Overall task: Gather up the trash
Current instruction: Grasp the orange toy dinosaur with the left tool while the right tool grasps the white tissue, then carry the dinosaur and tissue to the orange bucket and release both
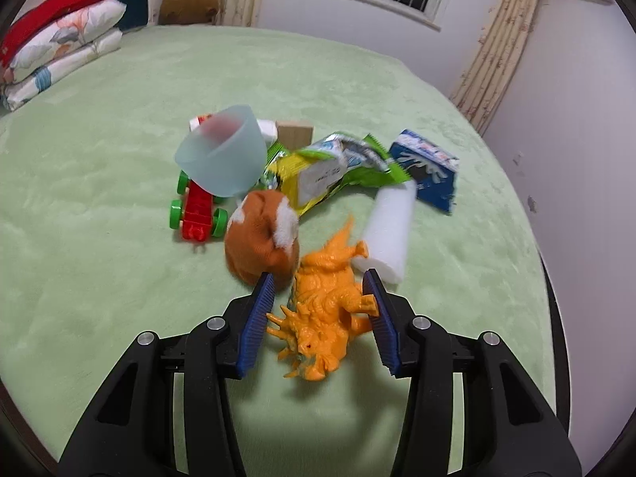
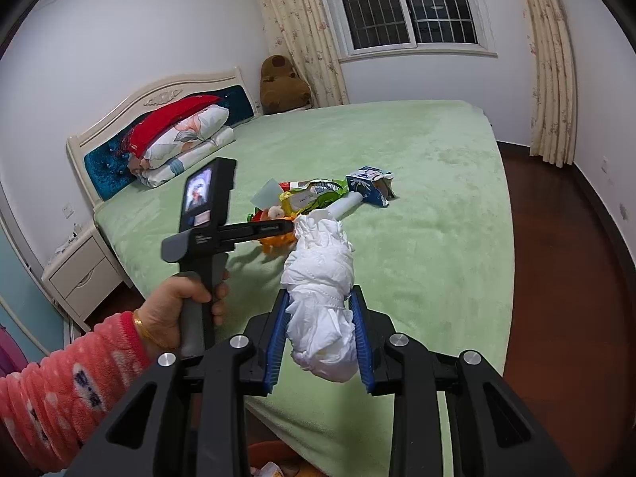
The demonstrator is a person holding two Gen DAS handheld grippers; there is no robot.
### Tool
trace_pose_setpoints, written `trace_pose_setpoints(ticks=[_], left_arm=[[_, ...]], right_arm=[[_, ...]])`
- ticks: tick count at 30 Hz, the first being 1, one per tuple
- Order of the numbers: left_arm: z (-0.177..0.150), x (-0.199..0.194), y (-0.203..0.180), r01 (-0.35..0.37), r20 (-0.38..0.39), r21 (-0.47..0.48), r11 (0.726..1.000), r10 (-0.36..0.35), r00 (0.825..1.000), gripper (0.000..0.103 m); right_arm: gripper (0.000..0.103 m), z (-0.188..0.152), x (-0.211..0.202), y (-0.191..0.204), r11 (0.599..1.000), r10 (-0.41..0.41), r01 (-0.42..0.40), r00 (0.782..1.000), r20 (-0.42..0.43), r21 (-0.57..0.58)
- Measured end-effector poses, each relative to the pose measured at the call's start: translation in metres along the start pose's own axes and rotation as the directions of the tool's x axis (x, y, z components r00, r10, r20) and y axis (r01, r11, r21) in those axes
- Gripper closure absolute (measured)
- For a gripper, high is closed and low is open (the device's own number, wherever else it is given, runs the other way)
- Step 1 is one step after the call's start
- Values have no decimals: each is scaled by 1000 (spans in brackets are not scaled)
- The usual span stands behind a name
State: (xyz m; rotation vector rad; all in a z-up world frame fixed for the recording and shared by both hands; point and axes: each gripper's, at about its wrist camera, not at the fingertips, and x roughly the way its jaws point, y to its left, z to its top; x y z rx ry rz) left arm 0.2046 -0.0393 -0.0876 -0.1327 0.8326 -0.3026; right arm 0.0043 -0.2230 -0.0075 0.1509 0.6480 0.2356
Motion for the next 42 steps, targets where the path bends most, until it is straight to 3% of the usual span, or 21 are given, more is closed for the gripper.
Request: trace_pose_setpoints(ticks=[17,26,34,42], left_arm=[[-35,-108,-11,78,99,104,991,-89,991,57],[-83,-191,-17,116,149,198,973,-147,978,57],[-146,-223,-22,160,70,260,952,-184,980,57],[-213,-209,-18,174,-90,261,950,-156,984,57]], right_arm=[[73,-10,-21,15,1000,4,-4,1000,13,-7],[73,-27,-45,30,999,8,-7,1000,20,-42],[73,-58,-56,44,997,16,-19,999,-40,-81],[73,-109,-50,47,996,11,-26,986,-166,-88]])
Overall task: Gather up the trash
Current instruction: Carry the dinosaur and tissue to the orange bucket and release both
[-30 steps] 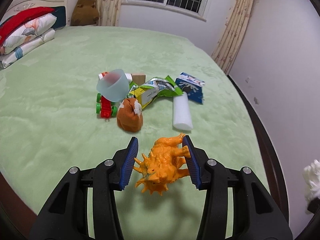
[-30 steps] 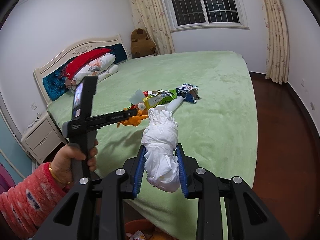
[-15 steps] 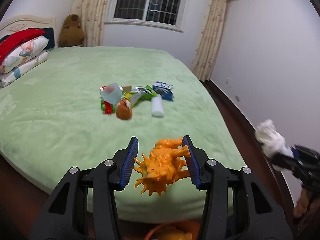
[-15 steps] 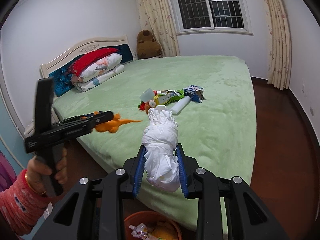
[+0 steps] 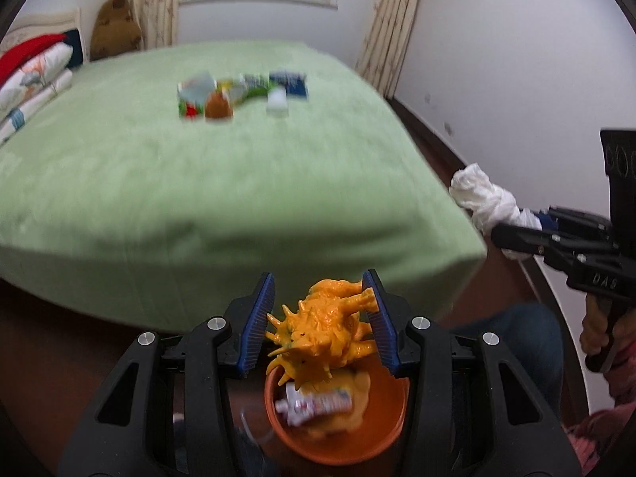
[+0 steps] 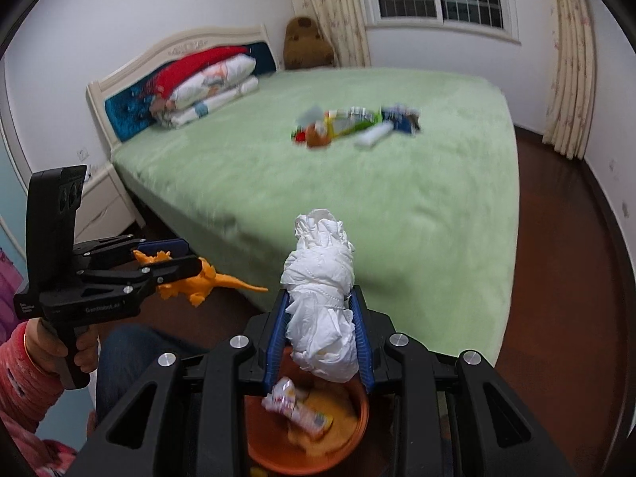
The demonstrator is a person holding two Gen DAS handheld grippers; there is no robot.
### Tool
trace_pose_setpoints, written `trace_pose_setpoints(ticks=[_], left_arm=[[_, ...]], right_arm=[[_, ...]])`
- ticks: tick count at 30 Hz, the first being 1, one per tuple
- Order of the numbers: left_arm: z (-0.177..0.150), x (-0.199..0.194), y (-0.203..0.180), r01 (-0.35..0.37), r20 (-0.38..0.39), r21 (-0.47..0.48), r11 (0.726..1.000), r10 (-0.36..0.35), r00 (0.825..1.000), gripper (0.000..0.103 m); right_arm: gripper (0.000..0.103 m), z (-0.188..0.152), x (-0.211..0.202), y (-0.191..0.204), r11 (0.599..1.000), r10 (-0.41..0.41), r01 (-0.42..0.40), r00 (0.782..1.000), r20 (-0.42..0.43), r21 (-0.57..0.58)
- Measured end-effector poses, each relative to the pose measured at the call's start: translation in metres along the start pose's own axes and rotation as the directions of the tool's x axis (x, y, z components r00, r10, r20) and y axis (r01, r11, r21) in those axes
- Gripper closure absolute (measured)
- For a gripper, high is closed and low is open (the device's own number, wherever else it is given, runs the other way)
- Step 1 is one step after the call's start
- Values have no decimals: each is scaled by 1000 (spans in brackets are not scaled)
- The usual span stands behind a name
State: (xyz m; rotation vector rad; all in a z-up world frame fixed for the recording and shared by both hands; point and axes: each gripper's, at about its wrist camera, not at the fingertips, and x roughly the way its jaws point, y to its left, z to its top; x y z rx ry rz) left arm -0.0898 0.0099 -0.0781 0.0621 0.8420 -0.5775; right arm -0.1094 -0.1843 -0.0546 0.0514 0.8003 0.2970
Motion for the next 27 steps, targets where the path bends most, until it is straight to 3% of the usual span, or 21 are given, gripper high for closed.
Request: trace_pose_setpoints(ticks=[5,11,14,21,27], left_arm=[[-36,28,-3,14,-116,-43,999,-19,993,57],[-77,69,-8,-5,-253,-69,998,-13,967,57],[-94,91,-7,-25,-318,-85,996,-4,948,57],[-128,127,-11,-63,-471,-74,995,21,882,57],[-140,143,-21,-64,-529,-59,996,23,848,57]], right_arm=[[73,-34,25,0,999,20,-17,994,-105,33],[73,-72,59,2,998,30,-17,974,-223,62],[73,-90,77,0,998,22,-3,960,-280,69],[73,-121,115,-10,993,39,6,919,-392,114],[72,-135,134,-10,991,55,6,896,-441,134]])
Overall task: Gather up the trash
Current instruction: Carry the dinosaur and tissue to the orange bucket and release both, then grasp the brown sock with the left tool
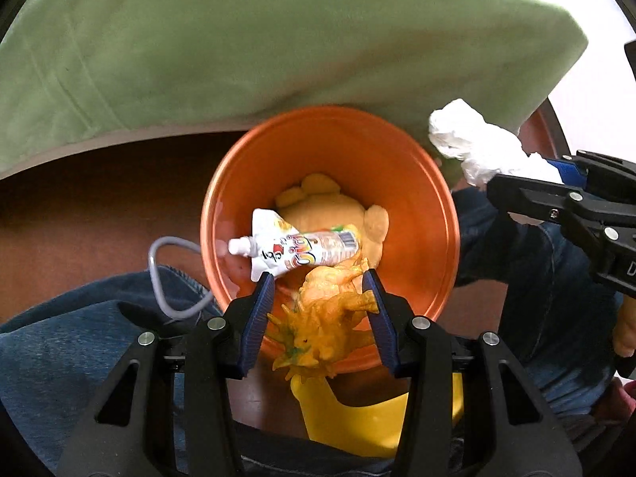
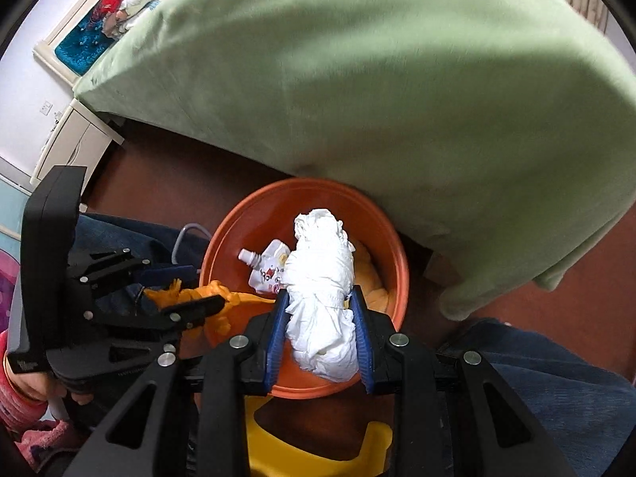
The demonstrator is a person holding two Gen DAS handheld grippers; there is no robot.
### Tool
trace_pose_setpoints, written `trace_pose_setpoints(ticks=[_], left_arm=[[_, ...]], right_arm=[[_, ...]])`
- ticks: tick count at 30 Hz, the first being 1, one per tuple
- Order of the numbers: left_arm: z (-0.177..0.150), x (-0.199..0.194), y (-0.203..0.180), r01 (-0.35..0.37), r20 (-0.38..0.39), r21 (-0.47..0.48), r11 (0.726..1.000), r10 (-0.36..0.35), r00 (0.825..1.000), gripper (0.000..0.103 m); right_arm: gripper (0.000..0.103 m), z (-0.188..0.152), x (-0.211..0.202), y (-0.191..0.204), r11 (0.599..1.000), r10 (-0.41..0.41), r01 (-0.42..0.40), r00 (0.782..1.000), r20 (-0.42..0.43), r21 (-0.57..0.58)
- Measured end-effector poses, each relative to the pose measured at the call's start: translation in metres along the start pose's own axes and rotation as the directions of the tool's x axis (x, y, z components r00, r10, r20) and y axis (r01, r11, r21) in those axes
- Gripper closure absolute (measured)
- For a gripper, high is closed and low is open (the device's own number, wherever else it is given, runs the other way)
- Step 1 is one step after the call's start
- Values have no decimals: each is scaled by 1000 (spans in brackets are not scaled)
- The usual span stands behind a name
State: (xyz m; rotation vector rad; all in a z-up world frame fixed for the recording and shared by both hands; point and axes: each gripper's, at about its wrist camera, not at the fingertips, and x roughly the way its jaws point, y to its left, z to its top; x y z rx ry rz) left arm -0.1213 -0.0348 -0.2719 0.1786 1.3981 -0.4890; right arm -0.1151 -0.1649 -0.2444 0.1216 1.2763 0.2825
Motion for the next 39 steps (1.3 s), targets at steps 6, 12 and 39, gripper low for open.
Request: trace_pose_setpoints(ticks=[6,12,39], left_arm=[[1,2,1,-4,-15,-13,1000,4,1000,50],[5,-7,-1,-44,23,-3,999,45,999,29],[47,-109,20,-42,331,-43,998,54,942,28]], right_arm=[[43,8,4,-6,999,16,-16,1000,-3,41],[39,9,-2,-14,997,13,-13,1000,9,74],[29,40,-98,5,1000,7,-13,955,297,18]])
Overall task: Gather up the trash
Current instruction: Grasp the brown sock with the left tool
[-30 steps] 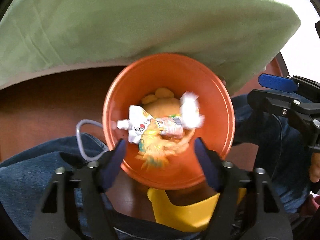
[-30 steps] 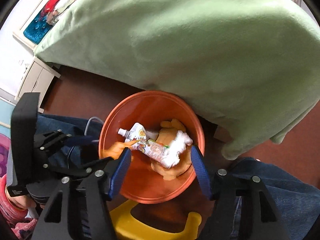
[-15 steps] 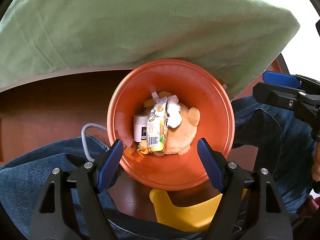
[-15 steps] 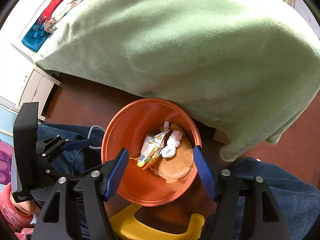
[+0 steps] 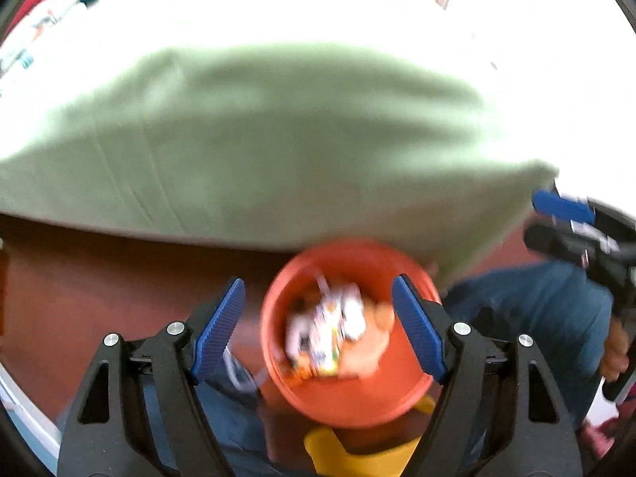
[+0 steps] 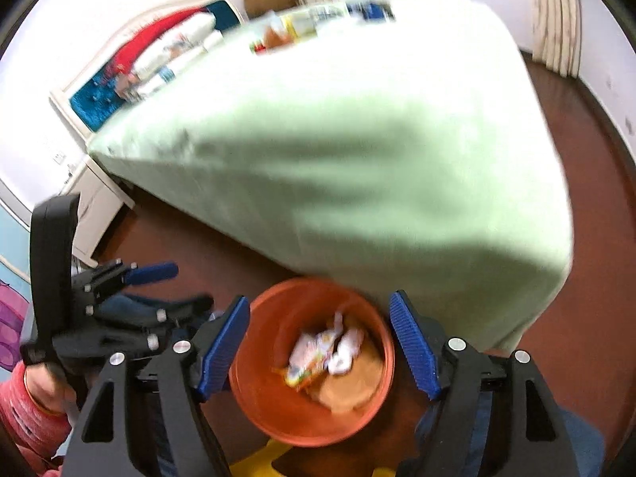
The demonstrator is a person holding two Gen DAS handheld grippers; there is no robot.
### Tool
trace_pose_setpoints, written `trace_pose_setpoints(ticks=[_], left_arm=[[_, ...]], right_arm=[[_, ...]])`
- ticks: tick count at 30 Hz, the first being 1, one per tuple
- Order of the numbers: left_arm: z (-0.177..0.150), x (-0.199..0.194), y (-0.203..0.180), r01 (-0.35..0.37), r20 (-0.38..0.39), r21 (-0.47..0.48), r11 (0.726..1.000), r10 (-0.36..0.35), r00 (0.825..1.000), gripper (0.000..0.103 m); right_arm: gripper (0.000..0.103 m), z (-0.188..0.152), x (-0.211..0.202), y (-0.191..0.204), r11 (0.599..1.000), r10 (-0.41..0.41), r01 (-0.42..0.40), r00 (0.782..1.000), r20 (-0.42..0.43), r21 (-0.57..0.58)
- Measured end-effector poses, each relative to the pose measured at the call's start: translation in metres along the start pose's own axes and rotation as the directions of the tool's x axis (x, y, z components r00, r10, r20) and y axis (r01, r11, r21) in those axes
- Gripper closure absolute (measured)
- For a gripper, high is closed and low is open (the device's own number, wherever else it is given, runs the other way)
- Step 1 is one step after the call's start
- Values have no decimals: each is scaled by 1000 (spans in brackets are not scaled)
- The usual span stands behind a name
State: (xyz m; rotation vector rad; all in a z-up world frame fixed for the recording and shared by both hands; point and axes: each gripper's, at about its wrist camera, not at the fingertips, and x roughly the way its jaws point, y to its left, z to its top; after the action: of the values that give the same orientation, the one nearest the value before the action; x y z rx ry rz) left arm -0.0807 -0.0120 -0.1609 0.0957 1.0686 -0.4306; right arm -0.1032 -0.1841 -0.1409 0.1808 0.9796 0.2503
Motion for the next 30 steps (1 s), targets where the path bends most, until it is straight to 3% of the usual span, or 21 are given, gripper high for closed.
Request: trace_pose_setpoints(ticks=[4,9,12,15,20,28,30], left_arm=[[47,-19,16,-41,123,-26,999,44,992,22],[121,-26,40,-74,276,-80,994,94,956,21],[167,-14,52,-89,327,-110,990,120,937,21],[209,6,60,-118,332,-133,984,156,930,21],[265,56,69,-214,269,-142,966,246,931,21],[302,89,87,-238,215,-184,954,276,937,21],[306,89,91,-224,221,-190,956,264,939,31]], right_arm=[[28,13,-19,8,1000,16,-14,997,78,-23],[27,20,-26,20,998,28,-20,993,116,-63],[27,23,-22,25,997,23,-13,992,124,-83],[27,28,-21,29,996,33,-22,990,137,-81],[27,42,-25,34,995,28,-11,982,184,-94],[26,53,-20,38,994,32,-9,978,208,-107],[26,55,-15,36,994,37,-15,978,206,-104]])
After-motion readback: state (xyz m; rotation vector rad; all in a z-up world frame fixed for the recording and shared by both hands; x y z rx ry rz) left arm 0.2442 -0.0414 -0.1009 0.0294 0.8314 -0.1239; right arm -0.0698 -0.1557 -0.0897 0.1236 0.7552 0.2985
